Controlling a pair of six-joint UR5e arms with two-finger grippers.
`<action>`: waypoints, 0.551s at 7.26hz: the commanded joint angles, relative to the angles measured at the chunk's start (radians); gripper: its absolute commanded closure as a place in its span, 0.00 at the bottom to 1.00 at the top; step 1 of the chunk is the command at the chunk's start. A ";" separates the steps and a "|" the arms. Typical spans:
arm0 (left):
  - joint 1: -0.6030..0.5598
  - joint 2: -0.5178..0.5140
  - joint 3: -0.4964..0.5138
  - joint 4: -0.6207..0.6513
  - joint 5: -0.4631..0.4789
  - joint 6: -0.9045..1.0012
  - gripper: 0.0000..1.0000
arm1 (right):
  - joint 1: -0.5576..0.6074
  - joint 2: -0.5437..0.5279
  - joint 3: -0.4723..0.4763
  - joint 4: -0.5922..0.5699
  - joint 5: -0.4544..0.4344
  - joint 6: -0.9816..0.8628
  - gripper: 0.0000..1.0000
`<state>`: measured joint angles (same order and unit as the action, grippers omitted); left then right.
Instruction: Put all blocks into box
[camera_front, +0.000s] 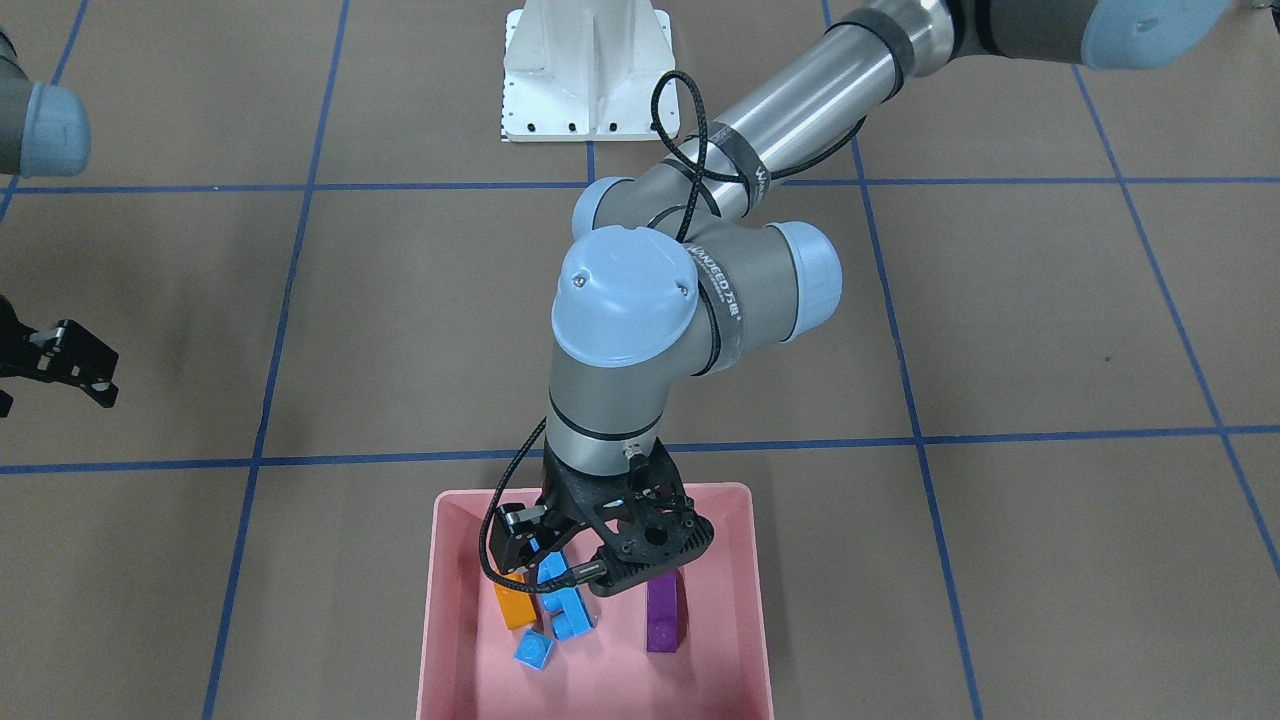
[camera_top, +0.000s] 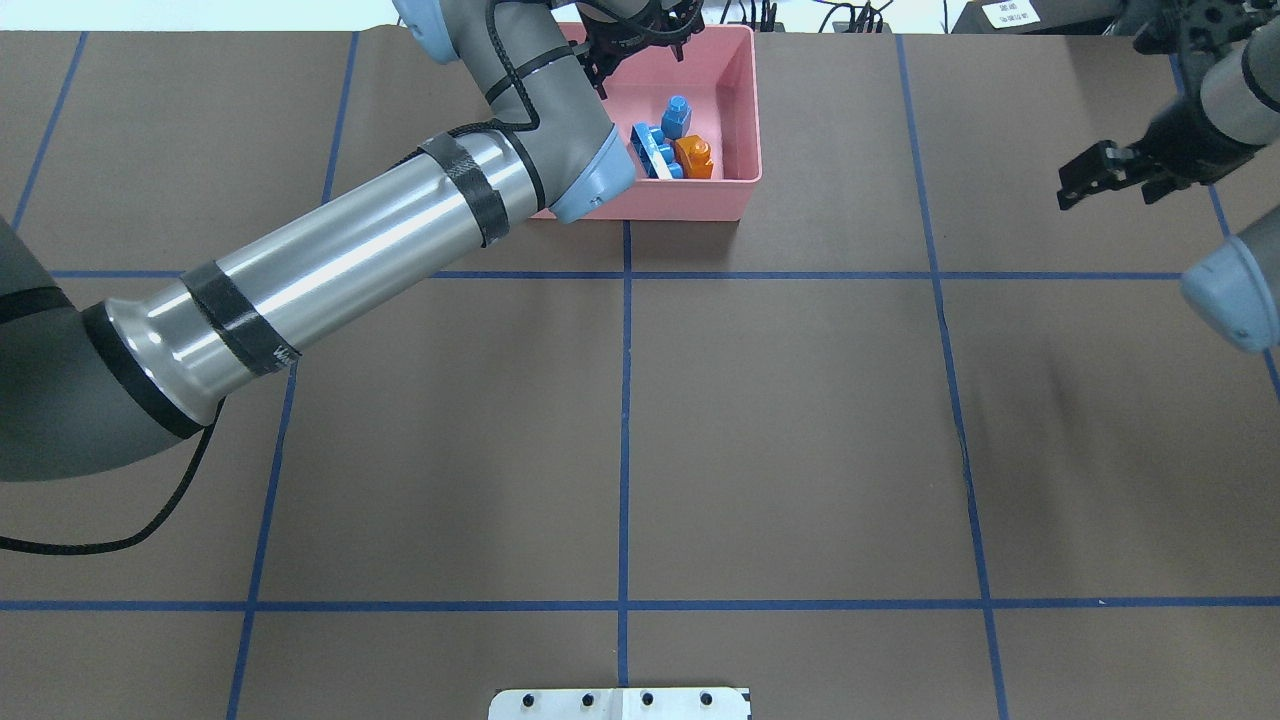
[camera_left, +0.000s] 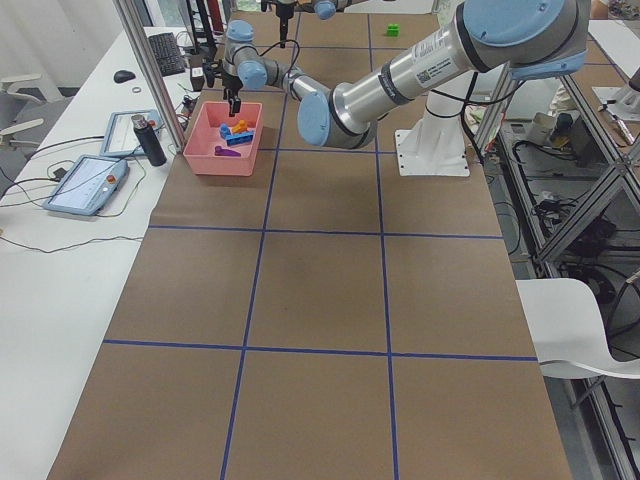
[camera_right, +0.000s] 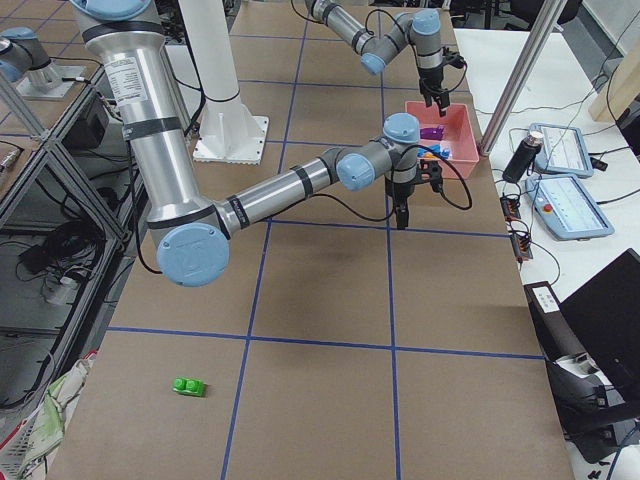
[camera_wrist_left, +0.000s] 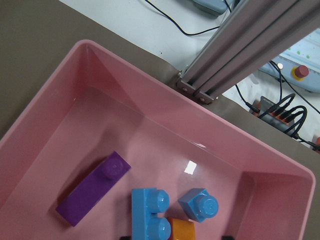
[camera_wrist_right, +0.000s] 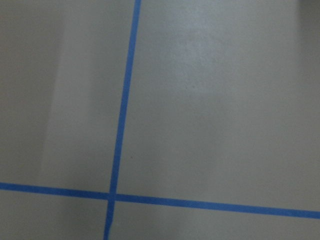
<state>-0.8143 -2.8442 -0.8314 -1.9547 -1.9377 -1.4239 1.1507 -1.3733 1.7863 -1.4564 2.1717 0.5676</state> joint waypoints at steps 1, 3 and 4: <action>-0.023 0.020 -0.137 0.290 -0.098 0.287 0.00 | 0.053 -0.216 0.131 -0.002 0.029 -0.080 0.00; -0.064 0.145 -0.358 0.503 -0.099 0.587 0.00 | 0.085 -0.428 0.215 0.008 0.031 -0.200 0.00; -0.100 0.248 -0.444 0.516 -0.104 0.712 0.00 | 0.128 -0.531 0.244 0.017 0.033 -0.206 0.00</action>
<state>-0.8757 -2.7023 -1.1631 -1.4950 -2.0358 -0.8720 1.2361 -1.7772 1.9907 -1.4481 2.2016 0.3925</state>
